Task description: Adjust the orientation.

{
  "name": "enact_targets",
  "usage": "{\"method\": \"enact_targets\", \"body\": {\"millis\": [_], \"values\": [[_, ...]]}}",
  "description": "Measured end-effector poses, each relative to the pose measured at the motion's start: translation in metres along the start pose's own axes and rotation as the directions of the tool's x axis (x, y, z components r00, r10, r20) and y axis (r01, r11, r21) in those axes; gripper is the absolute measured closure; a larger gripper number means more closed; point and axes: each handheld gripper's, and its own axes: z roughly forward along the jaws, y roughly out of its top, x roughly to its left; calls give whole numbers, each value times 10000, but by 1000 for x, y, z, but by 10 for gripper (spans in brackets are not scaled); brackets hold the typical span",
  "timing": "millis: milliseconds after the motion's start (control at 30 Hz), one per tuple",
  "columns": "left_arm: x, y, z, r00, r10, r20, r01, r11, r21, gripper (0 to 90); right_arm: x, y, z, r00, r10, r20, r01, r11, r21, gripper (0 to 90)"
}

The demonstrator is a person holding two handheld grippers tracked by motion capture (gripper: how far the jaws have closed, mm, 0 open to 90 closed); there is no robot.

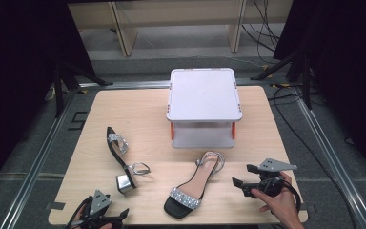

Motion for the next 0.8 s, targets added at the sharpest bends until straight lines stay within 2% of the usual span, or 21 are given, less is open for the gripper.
{"method": "enact_targets", "body": {"millis": [100, 133, 233, 333, 367, 400, 467, 500, 533, 567, 633, 667, 767, 800], "values": [[0, 0, 0, 10000, -15, -1, 15, 10000, -12, 159, 1, 0, 1, 9999, -100, 50, 101, 9999, -134, 197], [1, 0, 0, 10000, 88, 19, -88, 10000, 0, 159, 1, 0, 1, 9998, -204, 39, 204, 9998, -70, 197], [0, 0, 0, 10000, 0, -4, 0, 10000, -6, 159, 3, 2, 2, 9997, -228, 15, 228, 9997, -124, 184], [0, 0, 0, 10000, 21, 12, -21, 10000, -3, 159, 3, 3, 5, 9991, -414, -121, 412, 9991, -118, 177], [0, 0, 0, 10000, 20, 13, -20, 10000, -5, 159, 4, 4, 7, 9992, -287, -288, 286, 9996, -67, 178], [1, 0, 0, 9999, 99, 29, -99, 9999, 17, 159, 4, 7, 11, 9979, -480, -432, 479, 9988, -35, 203], [1, 0, 0, 9999, 101, 33, -101, 9999, 4, 159, 5, 8, 14, 9975, -545, -456, 543, 9985, -54, 204], [1, 0, 0, 10000, 90, 21, -90, 10000, 13, 159, 4, 11, 17, 9961, -799, -381, 797, 9968, -77, 206], [1, 0, 0, 10000, 49, 18, -49, 10000, 33, 159, 5, 12, 20, 9954, -815, -501, 814, 9967, -50, 213], [0, 0, 0, 9999, -92, 45, 91, 9999, 61, 159, 5, 14, 23, 9923, -1110, -556, 1109, 9938, -44, 234], [-1, 0, 0, 9996, -242, 119, 241, 9997, 77, 159, 6, 16, 29, 9903, -1139, -794, 1144, 9934, 15, 272], [0, 0, 0, 9998, -139, 108, 138, 9998, 109, 159, 6, 17, 31, 9890, -1105, -983, 1115, 9937, 48, 294], [-1, 0, 0, 9997, -199, 127, 198, 9998, 83, 159, 6, 21, 38, 9858, -1326, -1029, 1336, 9910, 31, 325], [0, 0, 0, 9998, -155, 126, 154, 9999, 54, 160, 5, 23, 43, 9828, -1281, -1331, 1301, 9915, 64, 359]]}}
